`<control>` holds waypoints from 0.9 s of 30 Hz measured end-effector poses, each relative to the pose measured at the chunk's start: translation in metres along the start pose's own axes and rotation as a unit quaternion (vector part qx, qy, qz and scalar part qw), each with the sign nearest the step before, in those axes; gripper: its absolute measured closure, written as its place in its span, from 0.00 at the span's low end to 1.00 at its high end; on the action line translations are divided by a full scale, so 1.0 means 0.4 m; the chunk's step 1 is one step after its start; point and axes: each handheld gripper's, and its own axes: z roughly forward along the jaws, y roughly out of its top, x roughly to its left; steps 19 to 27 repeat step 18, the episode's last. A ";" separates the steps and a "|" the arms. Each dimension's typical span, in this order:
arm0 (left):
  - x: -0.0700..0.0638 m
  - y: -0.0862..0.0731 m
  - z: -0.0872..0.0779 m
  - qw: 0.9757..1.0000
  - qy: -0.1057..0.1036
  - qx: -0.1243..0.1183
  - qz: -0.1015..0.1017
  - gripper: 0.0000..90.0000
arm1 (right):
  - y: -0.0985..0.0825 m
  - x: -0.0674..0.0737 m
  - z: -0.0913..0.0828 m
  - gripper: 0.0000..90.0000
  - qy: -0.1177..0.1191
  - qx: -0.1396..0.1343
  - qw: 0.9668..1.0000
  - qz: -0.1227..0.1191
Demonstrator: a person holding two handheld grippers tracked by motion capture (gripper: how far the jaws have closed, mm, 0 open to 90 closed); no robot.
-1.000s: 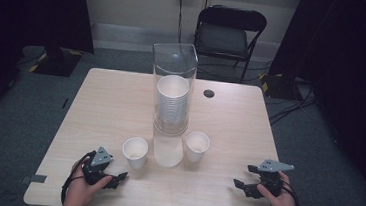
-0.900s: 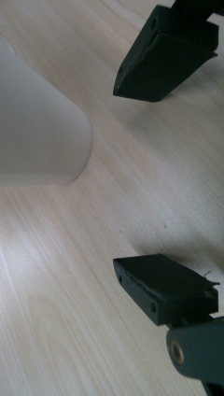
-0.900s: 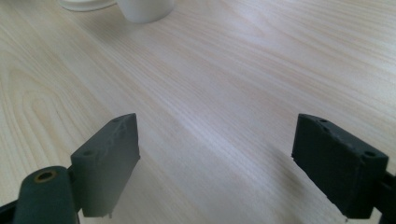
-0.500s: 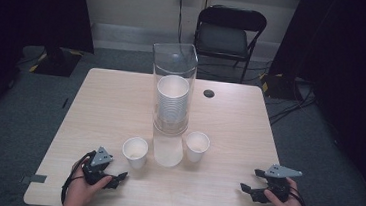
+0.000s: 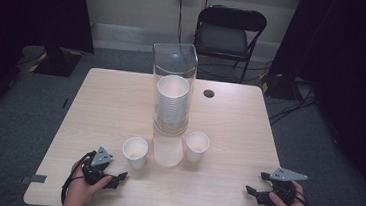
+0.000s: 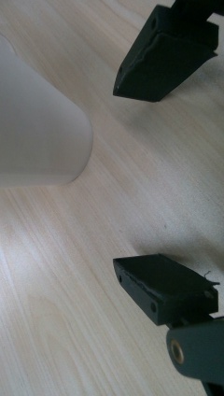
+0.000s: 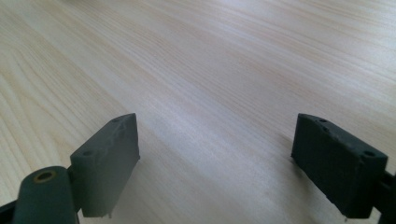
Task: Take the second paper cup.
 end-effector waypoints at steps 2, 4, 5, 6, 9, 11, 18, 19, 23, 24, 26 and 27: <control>0.000 0.000 0.000 1.000 0.000 0.000 0.000 0.16 | -0.001 -0.002 -0.002 0.16 -0.004 0.001 1.000 0.000; 0.000 0.000 0.000 1.000 0.000 0.000 0.000 0.16 | -0.002 -0.002 -0.003 0.16 -0.007 0.003 1.000 -0.006; 0.000 0.000 0.000 1.000 0.000 0.000 0.000 0.16 | -0.003 -0.001 -0.002 0.16 -0.011 0.006 1.000 -0.017; 0.000 0.000 0.000 1.000 0.000 0.000 0.000 0.16 | -0.003 0.002 -0.001 0.15 -0.016 0.011 0.999 -0.026; 0.000 0.000 0.000 1.000 0.000 -0.001 0.000 0.16 | -0.003 0.002 -0.001 0.15 -0.016 0.011 0.999 -0.026; 0.000 0.000 0.000 1.000 0.000 0.000 0.000 0.16 | -0.003 0.002 -0.001 0.15 -0.016 0.010 0.999 -0.027; 0.000 0.000 0.000 1.000 0.000 0.000 0.000 0.16 | -0.003 0.002 -0.002 0.15 -0.016 0.011 0.999 -0.025; 0.000 0.000 0.000 1.000 0.000 0.000 0.000 0.16 | -0.003 0.002 -0.002 0.15 -0.016 0.011 0.999 -0.025; 0.000 0.000 0.000 1.000 0.000 0.000 0.000 0.16 | -0.003 0.002 -0.002 0.15 -0.016 0.011 0.999 -0.025; 0.000 0.000 0.000 1.000 0.000 0.000 0.000 0.16 | -0.003 0.002 -0.002 0.15 -0.016 0.011 0.999 -0.025; 0.000 0.000 0.000 1.000 0.000 0.000 0.000 0.16 | -0.003 0.002 -0.002 0.15 -0.016 0.011 0.999 -0.025; 0.000 0.000 0.000 1.000 0.000 0.000 0.000 0.16 | -0.003 0.002 -0.002 0.15 -0.016 0.011 0.999 -0.025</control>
